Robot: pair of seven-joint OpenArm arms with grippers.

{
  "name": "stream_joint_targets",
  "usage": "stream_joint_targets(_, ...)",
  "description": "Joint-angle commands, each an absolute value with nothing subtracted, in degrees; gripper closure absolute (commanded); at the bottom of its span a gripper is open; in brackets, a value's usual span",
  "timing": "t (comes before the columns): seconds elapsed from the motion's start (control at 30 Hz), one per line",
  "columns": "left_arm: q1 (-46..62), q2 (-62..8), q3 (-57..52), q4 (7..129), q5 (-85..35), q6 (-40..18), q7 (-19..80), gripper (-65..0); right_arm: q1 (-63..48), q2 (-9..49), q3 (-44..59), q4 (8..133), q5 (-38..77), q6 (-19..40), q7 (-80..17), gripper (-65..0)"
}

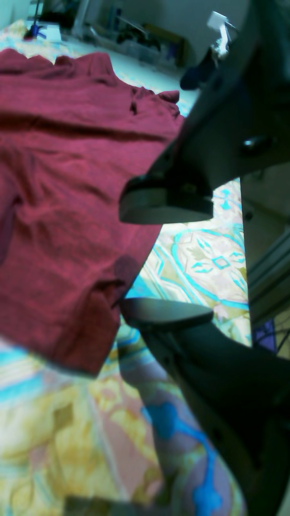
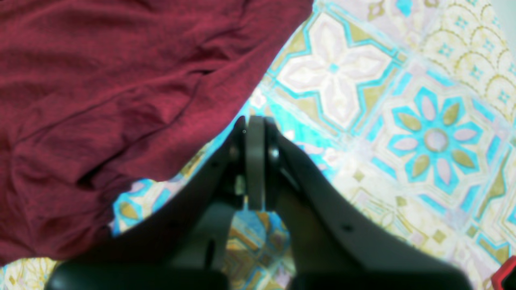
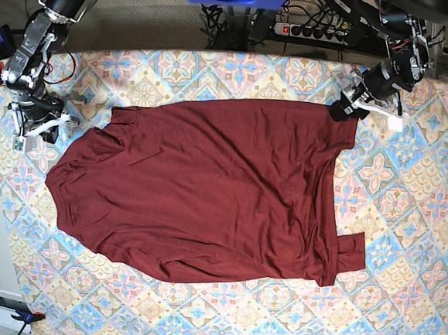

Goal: Layout the t-shirt on the table in an organized manner, then fold the t-shirt properly
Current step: 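Move the left gripper to the shirt shoulder corner and grasp it, then lift the shoulder corner with the left gripper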

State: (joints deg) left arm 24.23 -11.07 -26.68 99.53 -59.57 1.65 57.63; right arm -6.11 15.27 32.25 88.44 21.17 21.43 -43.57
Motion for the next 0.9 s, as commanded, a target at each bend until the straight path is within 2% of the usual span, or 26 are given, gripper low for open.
stream_joint_targets(0.0,24.2,-11.6,-27.1,99.4,-60.3,1.5,57.2,-28.9,-5.4,16.4,32.6,89.5,21.8,21.8,-42.2,0.0)
stream_joint_targets(0.4,19.2,-8.4,-29.9,96.3,-59.8,1.5,57.5,-28.9,-5.3,16.4,32.5,89.5,21.8,21.8,-42.2,0.0)
stream_joint_targets(0.7,12.6,-9.7,-29.9,84.4,-59.8,1.5,57.2,-28.2,-5.3,16.4,32.5,89.5,21.8,21.8,-42.2,0.0)
stream_joint_targets(0.77,12.0,-10.1,-29.8,84.5,-59.8,1.5,57.2,-23.6,-5.3,16.4,32.5,89.5,21.8,21.8,-42.2,0.0)
stream_joint_targets(0.87,9.5,-11.3,-29.6,84.5,-59.7,1.4,57.5,-7.1,-5.4,16.4,32.5,89.5,21.8,21.8,-42.2,0.0)
